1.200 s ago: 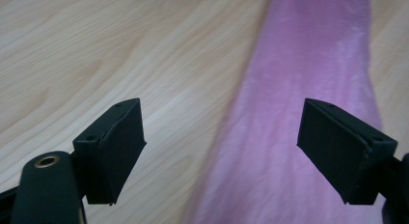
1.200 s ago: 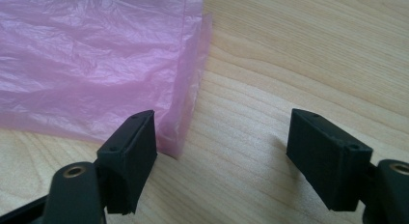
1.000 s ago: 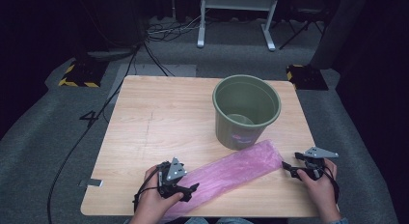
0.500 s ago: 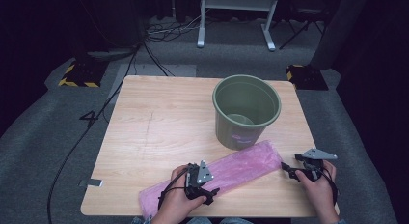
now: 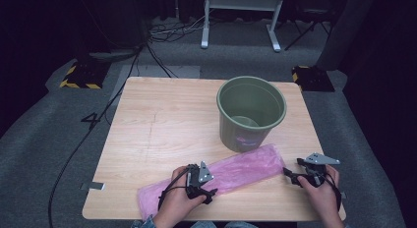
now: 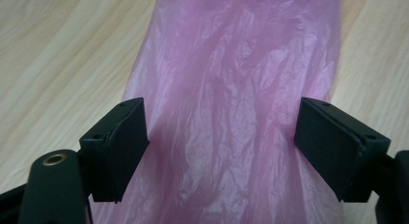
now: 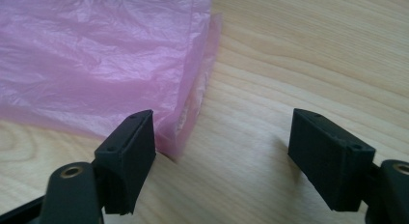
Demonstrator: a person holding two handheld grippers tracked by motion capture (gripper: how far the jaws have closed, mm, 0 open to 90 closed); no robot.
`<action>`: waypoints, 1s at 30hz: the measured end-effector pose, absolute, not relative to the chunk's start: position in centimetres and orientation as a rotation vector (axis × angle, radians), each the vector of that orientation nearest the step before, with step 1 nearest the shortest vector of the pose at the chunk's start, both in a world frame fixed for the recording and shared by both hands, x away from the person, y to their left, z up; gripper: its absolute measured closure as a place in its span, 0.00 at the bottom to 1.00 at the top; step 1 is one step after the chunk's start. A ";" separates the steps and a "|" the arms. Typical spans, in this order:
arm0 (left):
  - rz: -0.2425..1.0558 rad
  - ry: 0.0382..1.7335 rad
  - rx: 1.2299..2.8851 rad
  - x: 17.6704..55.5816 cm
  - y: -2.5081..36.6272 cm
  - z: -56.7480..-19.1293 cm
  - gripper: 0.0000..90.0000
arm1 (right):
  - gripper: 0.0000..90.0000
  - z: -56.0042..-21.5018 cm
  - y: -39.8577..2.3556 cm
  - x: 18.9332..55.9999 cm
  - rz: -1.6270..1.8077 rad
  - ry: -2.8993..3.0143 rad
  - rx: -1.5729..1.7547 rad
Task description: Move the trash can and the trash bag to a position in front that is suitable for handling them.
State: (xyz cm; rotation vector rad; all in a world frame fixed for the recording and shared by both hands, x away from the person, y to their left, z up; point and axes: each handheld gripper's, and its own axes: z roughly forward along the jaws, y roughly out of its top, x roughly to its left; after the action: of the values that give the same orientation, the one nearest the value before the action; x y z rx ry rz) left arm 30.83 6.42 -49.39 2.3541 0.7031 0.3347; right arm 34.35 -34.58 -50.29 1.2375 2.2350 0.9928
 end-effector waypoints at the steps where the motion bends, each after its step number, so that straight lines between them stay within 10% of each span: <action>1: 0.365 0.719 2.363 30.9 7.1 -49.2 0.22 | 0.28 -50.2 -34.4 34.2 0.994 2.244 1.235; 30: 0.563 1.031 2.182 35.6 14.8 -47.6 0.27 | 0.35 -50.2 -18.3 29.0 1.325 2.782 0.486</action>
State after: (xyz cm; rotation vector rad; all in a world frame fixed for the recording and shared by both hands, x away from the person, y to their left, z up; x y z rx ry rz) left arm 35.61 14.76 -47.64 2.1817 1.0306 0.5635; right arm 28.99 -18.28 -50.21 0.4861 2.7823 1.3247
